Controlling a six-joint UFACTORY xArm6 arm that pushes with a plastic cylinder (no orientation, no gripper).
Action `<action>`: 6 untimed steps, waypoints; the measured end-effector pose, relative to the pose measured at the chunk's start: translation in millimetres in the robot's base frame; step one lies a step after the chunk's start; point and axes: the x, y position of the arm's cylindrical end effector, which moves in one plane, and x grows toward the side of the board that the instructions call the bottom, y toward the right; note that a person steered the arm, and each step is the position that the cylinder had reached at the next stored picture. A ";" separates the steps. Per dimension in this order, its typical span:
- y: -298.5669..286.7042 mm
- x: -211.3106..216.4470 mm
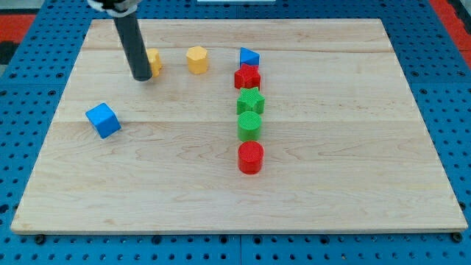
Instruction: Push yellow heart to the top center
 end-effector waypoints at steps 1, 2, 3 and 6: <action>1.5 -23.8; 6.4 -48.6; 1.0 -71.7; 56.0 -100.3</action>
